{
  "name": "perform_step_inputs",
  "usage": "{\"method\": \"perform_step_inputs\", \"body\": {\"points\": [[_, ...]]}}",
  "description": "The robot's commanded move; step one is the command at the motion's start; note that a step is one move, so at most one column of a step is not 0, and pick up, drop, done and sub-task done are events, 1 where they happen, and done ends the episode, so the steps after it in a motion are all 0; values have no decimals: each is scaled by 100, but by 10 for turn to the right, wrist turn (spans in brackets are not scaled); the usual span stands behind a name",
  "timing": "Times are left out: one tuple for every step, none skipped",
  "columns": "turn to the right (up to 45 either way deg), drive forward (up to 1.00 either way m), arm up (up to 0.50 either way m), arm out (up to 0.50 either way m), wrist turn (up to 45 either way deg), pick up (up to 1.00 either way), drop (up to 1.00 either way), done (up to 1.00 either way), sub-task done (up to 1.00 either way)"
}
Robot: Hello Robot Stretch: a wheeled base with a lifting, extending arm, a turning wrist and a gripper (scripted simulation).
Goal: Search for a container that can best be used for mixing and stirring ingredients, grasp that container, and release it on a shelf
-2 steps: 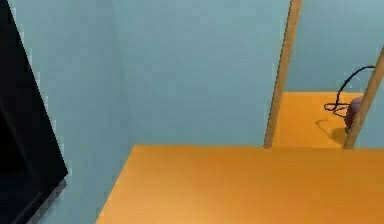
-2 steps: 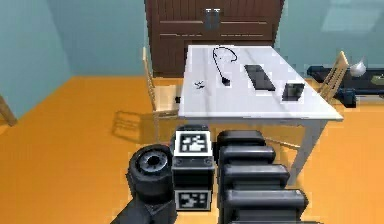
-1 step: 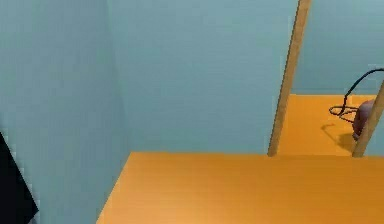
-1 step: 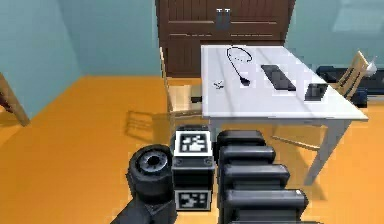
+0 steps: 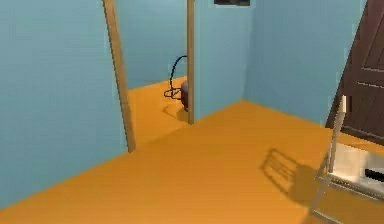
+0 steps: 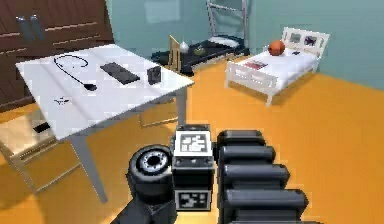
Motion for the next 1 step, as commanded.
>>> {"method": "perform_step_inputs", "body": {"points": [[450, 0, 0, 0, 0, 0, 0, 0, 0]]}}
